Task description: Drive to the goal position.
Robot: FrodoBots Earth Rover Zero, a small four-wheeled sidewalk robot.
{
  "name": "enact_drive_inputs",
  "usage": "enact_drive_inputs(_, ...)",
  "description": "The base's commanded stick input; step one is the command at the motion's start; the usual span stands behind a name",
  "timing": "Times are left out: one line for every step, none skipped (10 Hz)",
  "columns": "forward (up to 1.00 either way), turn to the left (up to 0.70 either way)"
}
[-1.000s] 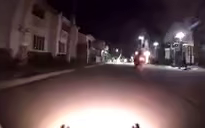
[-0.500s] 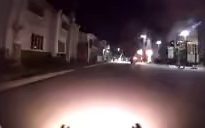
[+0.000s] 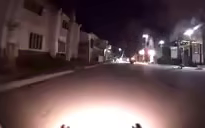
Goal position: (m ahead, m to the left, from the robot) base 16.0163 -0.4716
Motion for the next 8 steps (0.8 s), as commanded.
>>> enact_drive_inputs(0.85,-0.19)
enact_drive_inputs(0.85,-0.32)
enact_drive_inputs(0.85,-0.34)
enact_drive_inputs(0.85,-0.31)
enact_drive_inputs(0.85,-0.16)
enact_drive_inputs(0.85,0.00)
enact_drive_inputs(0.85,0.00)
enact_drive_inputs(0.85,0.00)
